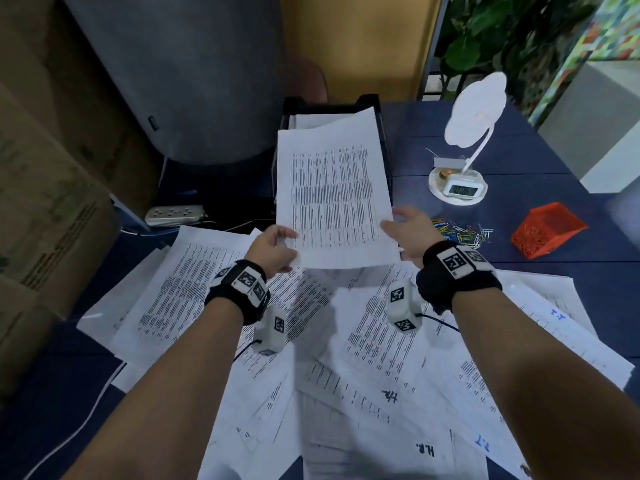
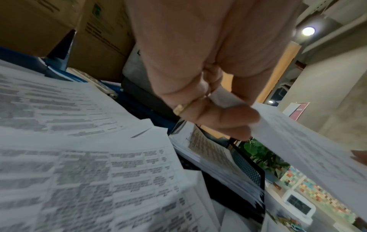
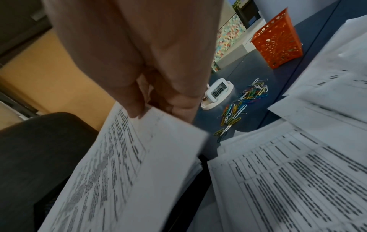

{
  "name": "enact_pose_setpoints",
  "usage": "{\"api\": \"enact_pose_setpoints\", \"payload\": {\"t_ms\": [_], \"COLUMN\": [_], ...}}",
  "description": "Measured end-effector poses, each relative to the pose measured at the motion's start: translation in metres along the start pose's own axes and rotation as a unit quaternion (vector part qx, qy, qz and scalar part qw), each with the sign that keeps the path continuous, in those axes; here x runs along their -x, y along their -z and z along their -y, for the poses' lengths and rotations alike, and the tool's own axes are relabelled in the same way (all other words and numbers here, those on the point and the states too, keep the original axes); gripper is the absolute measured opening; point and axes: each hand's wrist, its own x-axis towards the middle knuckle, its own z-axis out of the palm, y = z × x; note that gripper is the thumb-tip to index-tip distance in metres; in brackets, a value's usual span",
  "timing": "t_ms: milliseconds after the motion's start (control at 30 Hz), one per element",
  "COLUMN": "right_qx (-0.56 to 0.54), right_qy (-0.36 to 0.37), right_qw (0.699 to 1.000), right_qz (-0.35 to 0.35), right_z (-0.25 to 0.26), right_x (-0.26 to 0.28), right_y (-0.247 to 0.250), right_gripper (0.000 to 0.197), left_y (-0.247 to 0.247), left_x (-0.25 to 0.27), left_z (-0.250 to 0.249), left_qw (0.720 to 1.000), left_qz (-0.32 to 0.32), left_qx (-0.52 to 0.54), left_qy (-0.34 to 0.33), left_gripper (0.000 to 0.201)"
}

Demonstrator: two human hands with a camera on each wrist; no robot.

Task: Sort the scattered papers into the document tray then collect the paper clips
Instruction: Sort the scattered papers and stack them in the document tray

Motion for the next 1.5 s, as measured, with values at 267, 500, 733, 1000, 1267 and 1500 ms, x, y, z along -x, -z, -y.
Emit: {"api": "enact_pose_setpoints", "payload": {"t_ms": [267, 500, 733, 1000, 1267, 1500], "right_qx": [-0.010, 0.097, 0.312, 0.372, 0.325, 0.258], "right_qy": [-0.020, 0.071, 0.108, 0.113, 0.168, 0.197], "right_qw": [0.999, 0.983, 0.933, 0.910, 0.922, 0.932], "right_qz": [-0.042, -0.138, -0.141, -0.146, -0.124, -0.160], "right_z": [0.010, 0.016, 0.018, 0.019, 0.004, -0.035], "right_x": [-0.027, -0.059, -0.066, -0.071, -0.061, -0.015], "right_y": [-0.011, -0.018, -0.024, -0.021, -0.015, -0.026], "right_gripper": [0.038, 0.027, 0.028, 0.025, 0.031, 0.026], "left_y": [-0.001, 0.000, -0.001, -0.002, -0.007, -0.011], "left_x": [-0.050, -0.077, -0.095, -0.096, -0.087, -0.046], "left_z": [-0.039, -0.056, -0.052, -0.054, -0.044, 0.016], "left_qw": [0.988, 0.965, 0.917, 0.851, 0.856, 0.884], "left_qz": [-0.118, -0.116, -0.092, -0.125, -0.106, -0.105], "left_qx": [-0.072, -0.209, -0.367, -0.477, -0.480, -0.382], "left_qy": [-0.072, -0.105, -0.127, -0.184, -0.159, -0.247], "left_gripper": [0.015, 0.046, 0.057, 0.030, 0.036, 0.044]}}
